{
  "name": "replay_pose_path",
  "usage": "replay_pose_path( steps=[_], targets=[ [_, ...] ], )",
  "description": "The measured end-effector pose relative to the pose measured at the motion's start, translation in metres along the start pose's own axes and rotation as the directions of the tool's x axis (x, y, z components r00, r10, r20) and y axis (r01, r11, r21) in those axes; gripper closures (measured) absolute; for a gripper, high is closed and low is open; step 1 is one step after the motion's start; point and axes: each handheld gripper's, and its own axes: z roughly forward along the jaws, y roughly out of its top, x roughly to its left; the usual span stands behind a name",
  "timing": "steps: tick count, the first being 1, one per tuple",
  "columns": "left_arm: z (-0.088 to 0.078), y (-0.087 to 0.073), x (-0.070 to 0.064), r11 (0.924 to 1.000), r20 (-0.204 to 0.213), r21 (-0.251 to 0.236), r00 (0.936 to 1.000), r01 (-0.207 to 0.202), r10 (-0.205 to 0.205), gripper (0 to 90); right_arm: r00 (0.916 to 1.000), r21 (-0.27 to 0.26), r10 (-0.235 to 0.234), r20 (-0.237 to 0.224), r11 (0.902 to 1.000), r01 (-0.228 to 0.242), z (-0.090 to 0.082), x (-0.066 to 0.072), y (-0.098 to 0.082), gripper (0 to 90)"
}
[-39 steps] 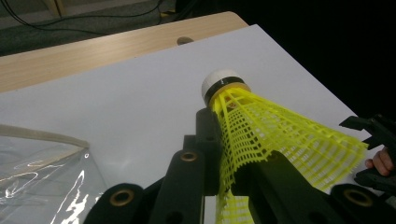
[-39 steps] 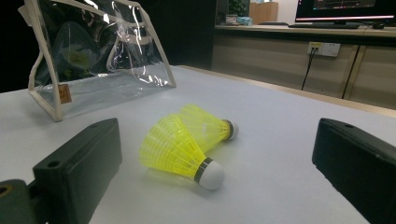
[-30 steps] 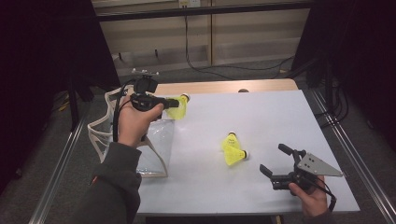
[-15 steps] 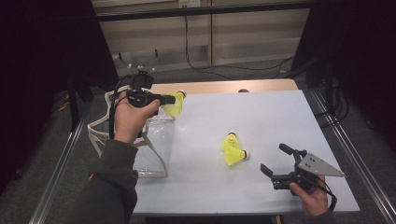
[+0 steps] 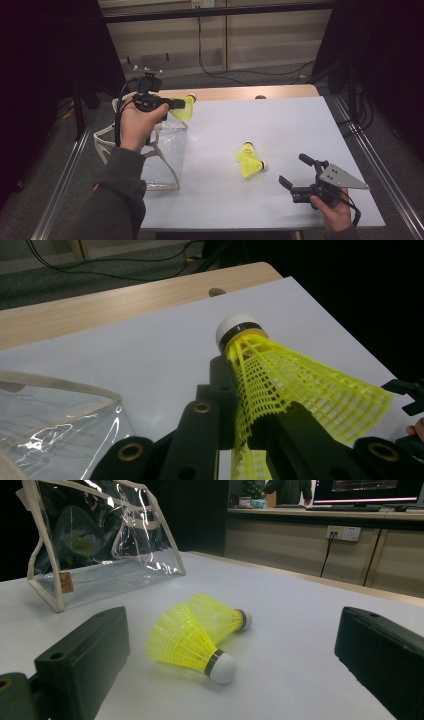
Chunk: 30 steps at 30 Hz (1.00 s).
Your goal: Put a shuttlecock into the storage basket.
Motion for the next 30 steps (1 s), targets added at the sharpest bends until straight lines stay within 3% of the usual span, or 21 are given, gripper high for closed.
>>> replay_pose_path(
  steps=[14, 30],
  targets=[
    [-0.016, 0.009, 0.01, 0.9994, -0.033, -0.029, 0.9993, 0.017, -0.018, 86.3, 1.0, 0.001, 0.0, 0.001, 1.0, 0.0, 0.0, 0.0, 0.0, 1.0],
    [-0.028, 0.011, 0.021, 0.9997, -0.077, -0.02, 0.9969, 0.015, -0.017, 86.3, 1.0, 0.002, 0.001, 0.0, 1.0, -0.001, 0.0, 0.0, 0.0, 1.1]
  ],
)
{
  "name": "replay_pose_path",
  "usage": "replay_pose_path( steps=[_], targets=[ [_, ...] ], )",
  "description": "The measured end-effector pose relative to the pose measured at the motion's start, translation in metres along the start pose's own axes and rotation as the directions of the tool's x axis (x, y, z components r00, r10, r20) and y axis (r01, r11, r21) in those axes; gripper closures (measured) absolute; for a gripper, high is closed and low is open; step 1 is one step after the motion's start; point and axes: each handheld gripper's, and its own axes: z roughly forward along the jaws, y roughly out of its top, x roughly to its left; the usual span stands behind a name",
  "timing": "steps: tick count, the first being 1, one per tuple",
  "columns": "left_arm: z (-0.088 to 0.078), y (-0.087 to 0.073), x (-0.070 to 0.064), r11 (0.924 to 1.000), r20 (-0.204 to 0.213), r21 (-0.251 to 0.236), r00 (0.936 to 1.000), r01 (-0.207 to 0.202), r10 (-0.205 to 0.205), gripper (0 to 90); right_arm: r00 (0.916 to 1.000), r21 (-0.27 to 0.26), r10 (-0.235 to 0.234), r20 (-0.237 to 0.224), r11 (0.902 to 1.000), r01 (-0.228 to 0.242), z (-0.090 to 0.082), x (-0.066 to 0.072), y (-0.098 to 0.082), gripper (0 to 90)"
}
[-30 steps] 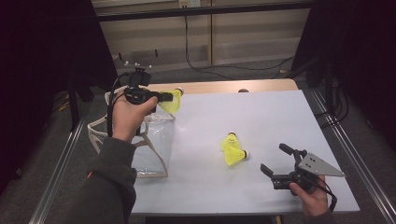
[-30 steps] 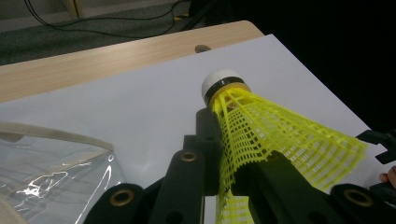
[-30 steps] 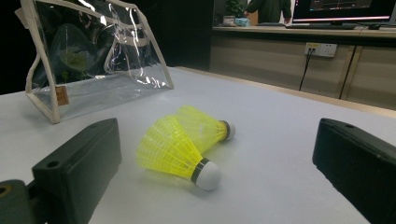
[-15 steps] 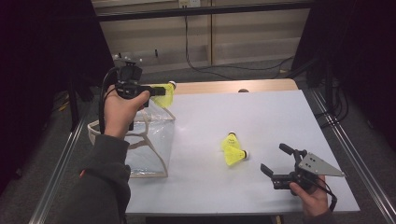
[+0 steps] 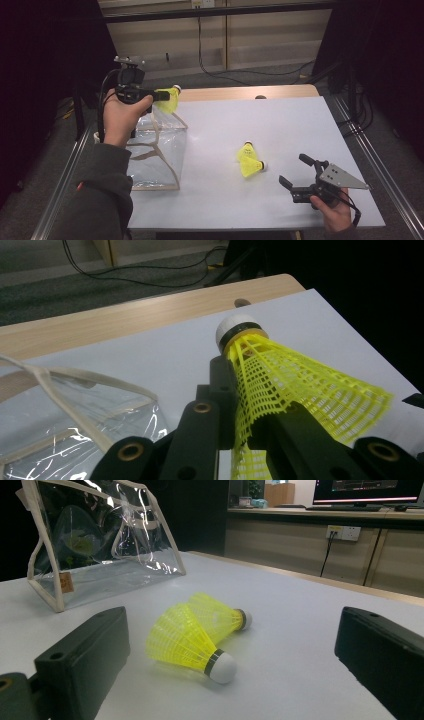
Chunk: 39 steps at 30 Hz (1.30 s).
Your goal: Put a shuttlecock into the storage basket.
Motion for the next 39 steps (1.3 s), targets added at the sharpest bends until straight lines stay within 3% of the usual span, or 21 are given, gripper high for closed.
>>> replay_pose_path(
  steps=[39],
  targets=[
    [-0.016, -0.001, 0.032, 0.9977, -0.087, -0.035, 0.9943, 0.058, -0.061, 86.2, 1.0, -0.001, -0.001, 0.006, 1.0, 0.002, -0.001, 0.0, 0.0, 1.1]
  ],
)
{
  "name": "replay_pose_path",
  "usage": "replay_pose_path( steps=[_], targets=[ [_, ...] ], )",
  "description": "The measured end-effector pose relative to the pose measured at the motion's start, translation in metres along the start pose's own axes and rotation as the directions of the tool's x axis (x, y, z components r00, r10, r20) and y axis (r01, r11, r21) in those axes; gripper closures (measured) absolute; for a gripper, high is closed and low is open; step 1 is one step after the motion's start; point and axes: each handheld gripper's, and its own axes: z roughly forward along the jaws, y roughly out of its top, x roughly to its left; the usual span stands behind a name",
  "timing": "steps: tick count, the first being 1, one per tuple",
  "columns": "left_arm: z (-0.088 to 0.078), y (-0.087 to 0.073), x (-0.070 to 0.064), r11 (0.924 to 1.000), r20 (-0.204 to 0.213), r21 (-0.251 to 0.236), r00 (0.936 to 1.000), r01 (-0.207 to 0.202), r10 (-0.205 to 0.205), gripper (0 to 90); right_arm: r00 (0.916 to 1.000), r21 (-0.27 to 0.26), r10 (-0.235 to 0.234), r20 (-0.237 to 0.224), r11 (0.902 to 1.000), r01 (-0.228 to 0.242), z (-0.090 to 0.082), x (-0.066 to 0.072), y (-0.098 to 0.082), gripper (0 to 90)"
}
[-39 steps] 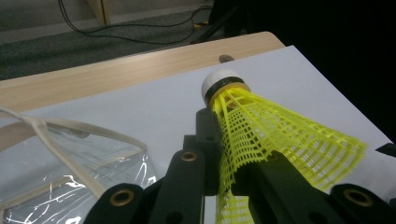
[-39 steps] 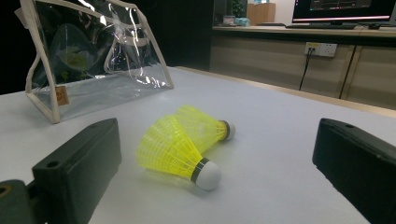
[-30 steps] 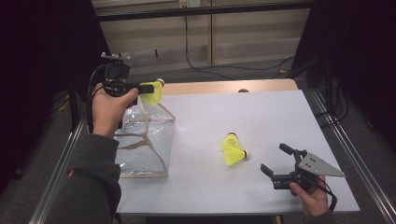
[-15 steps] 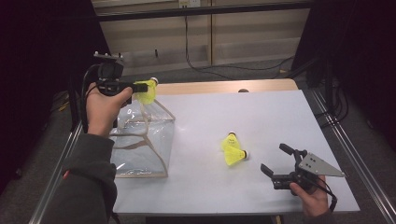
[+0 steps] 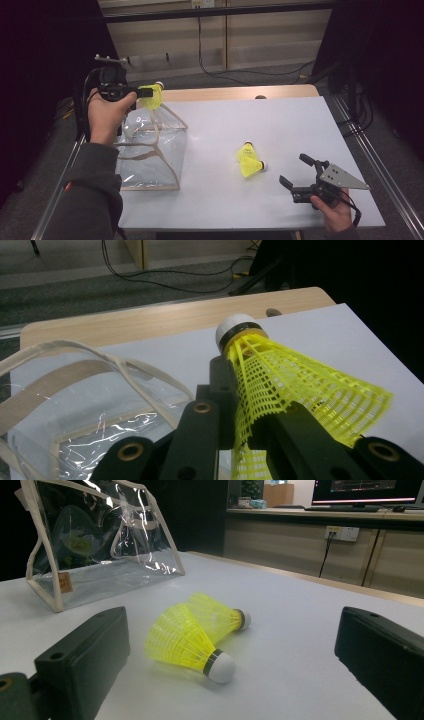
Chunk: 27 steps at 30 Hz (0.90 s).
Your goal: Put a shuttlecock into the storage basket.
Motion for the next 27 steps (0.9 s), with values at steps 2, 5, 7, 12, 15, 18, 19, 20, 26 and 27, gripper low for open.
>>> replay_pose_path(
  steps=[2, 5, 7, 12, 15, 18, 19, 20, 26, 27],
  targets=[
    [0.0, 0.0, 0.002, 1.0, -0.005, 0.004, 1.0, -0.002, 0.002, 86.2, 1.0, -0.001, -0.002, 0.0, 1.0, 0.002, 0.0, 0.0, 0.0, 1.1],
    [0.0, -0.001, 0.005, 1.0, -0.008, 0.001, 1.0, 0.001, -0.001, 86.2, 1.0, -0.001, -0.002, 0.0, 1.0, 0.002, 0.0, 0.0, 0.0, 1.1],
    [0.0, -0.001, 0.006, 1.0, -0.017, -0.004, 0.9998, 0.005, -0.005, 86.2, 1.0, -0.001, -0.001, 0.0, 1.0, 0.001, 0.0, 0.0, 0.0, 1.1],
    [-0.001, -0.001, 0.01, 1.0, -0.032, -0.001, 0.9995, 0.003, -0.003, 86.1, 1.0, -0.001, -0.001, 0.0, 1.0, 0.001, 0.0, 0.0, 0.0, 1.1],
    [-0.002, -0.001, 0.012, 1.0, -0.041, 0.001, 0.9992, 0.005, -0.005, 86.1, 1.0, 0.001, -0.001, 0.001, 1.0, 0.001, 0.0, 0.0, 0.0, 1.1],
    [-0.002, -0.002, 0.015, 1.0, -0.049, 0.005, 0.9988, 0.007, -0.007, 86.1, 1.0, 0.0, -0.001, 0.0, 1.0, 0.001, 0.0, 0.0, 0.0, 1.1],
    [-0.002, -0.002, 0.015, 0.9999, -0.049, 0.006, 0.9987, 0.01, -0.009, 86.1, 1.0, 0.0, -0.001, 0.0, 1.0, 0.001, 0.0, 0.0, 0.0, 1.1],
    [-0.002, -0.003, 0.016, 0.9999, -0.055, 0.004, 0.9984, 0.01, -0.01, 86.1, 1.0, -0.001, -0.002, 0.001, 1.0, 0.002, 0.0, 0.0, 0.0, 1.1],
    [-0.002, -0.004, 0.02, 0.9999, -0.072, 0.011, 0.9974, 0.008, -0.007, 86.1, 1.0, 0.001, -0.002, 0.002, 1.0, 0.002, -0.001, 0.0, 0.0, 1.1],
    [-0.002, -0.005, 0.021, 0.9998, -0.073, 0.011, 0.9973, 0.014, -0.013, 86.1, 1.0, 0.001, -0.002, 0.002, 1.0, 0.002, -0.001, 0.0, 0.0, 1.1]
  ],
)
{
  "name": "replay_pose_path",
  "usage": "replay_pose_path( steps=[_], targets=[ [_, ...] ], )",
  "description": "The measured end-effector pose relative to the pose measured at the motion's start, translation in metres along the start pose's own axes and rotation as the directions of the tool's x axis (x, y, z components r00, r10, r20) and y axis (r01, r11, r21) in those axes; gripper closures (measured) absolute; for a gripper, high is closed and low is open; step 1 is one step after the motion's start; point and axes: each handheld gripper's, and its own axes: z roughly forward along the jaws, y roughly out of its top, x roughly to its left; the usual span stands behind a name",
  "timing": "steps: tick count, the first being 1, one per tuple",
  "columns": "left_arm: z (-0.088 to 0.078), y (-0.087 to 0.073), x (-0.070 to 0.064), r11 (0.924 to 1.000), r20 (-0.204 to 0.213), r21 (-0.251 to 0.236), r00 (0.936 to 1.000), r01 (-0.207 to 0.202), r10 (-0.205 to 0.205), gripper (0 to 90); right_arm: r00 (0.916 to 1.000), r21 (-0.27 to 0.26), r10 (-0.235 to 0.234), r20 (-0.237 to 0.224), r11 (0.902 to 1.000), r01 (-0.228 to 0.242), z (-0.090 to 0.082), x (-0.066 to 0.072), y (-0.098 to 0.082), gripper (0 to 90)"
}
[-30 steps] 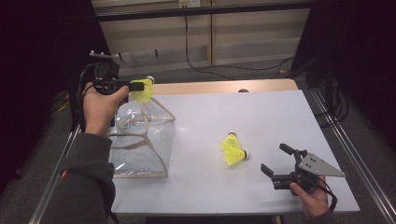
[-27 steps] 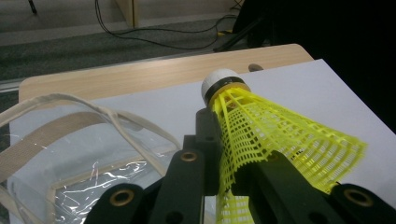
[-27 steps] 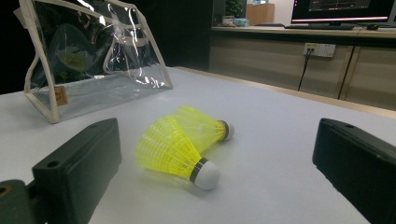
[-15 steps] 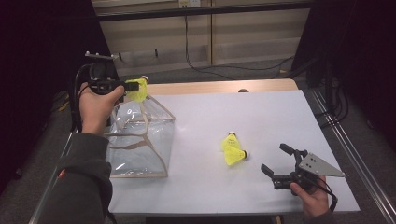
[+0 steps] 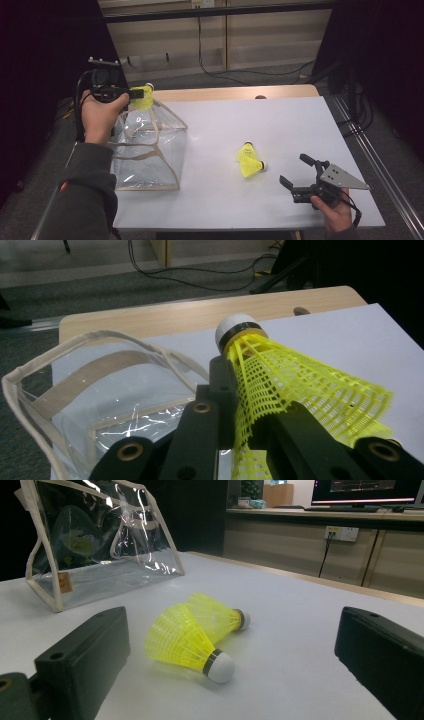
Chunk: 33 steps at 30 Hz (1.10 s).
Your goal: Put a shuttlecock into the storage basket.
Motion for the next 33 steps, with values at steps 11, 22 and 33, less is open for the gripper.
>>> replay_pose_path(
  steps=[11, 22, 33],
  targets=[
    [0.003, -0.003, 0.009, 0.9998, -0.016, 0.005, 0.9997, 0.018, -0.018, 86.0, 1.0, -0.002, 0.004, -0.001, 1.0, -0.004, 0.0, 0.0, 0.0, 1.1],
    [0.006, -0.007, 0.016, 0.9993, -0.041, 0.016, 0.9986, 0.035, -0.035, 86.0, 1.0, -0.004, 0.005, -0.001, 1.0, -0.005, 0.0, 0.0, 0.0, 1.1],
    [0.008, -0.012, 0.026, 0.9984, -0.061, 0.024, 0.9968, 0.052, -0.05, 86.0, 1.0, -0.004, 0.006, -0.002, 1.0, -0.006, 0.0, 0.0, 0.0, 1.1]
  ],
)
